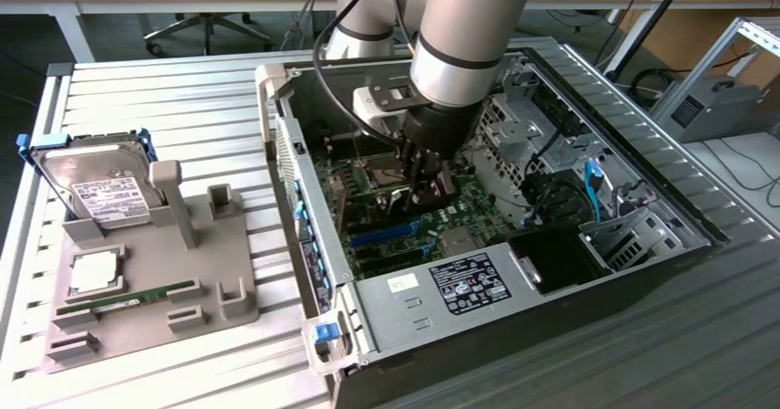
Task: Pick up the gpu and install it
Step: 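Insert the gpu into the slot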
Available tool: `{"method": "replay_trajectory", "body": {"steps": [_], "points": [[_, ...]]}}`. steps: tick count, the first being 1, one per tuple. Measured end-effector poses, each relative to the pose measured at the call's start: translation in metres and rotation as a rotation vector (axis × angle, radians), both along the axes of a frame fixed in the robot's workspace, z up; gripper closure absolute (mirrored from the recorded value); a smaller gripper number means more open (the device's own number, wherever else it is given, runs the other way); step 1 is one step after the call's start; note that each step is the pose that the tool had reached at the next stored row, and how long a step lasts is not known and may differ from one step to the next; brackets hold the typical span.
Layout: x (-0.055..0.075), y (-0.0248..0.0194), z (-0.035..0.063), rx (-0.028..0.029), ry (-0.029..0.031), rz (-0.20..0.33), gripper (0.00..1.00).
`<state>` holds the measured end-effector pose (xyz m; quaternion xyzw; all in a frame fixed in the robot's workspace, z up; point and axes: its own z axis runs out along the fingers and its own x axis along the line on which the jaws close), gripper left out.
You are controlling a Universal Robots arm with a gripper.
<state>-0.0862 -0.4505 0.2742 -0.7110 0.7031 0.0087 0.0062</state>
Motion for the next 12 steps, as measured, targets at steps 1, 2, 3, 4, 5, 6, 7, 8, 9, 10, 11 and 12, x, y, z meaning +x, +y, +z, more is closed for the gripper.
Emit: {"method": "replay_trajectory", "body": {"steps": [1,2,3,4,5,6,7,8,9,10,11,12], "points": [[0.0,0.0,0.0,0.0,0.0,0.0,0.73],[-0.0001,0.0,0.0,0.0,0.0,0.0,0.73],[-0.0001,0.0,0.0,0.0,0.0,0.0,0.73],[-0.0002,-0.0001,-0.0003,-0.0001,0.0001,0.0,0.73],[-0.0002,-0.0001,-0.0007,0.0,0.0,0.0,0.73],[-0.0002,0.0,-0.001,0.0,0.0,0.0,0.73],[-0.0002,0.0,-0.0011,-0.0002,0.0001,0.0,0.73],[-0.0003,0.0,-0.0011,-0.0002,0.0001,0.0,0.73],[-0.0002,0.0,-0.0011,-0.0002,0.0001,0.0,0.73],[-0.0002,0.0,-0.0012,-0.0001,0.0001,0.0,0.73],[-0.0002,0.0,-0.0013,0.0,0.0001,0.0,0.73],[-0.0002,0.0,-0.0015,0.0,0.0,0.0,0.73]]}}
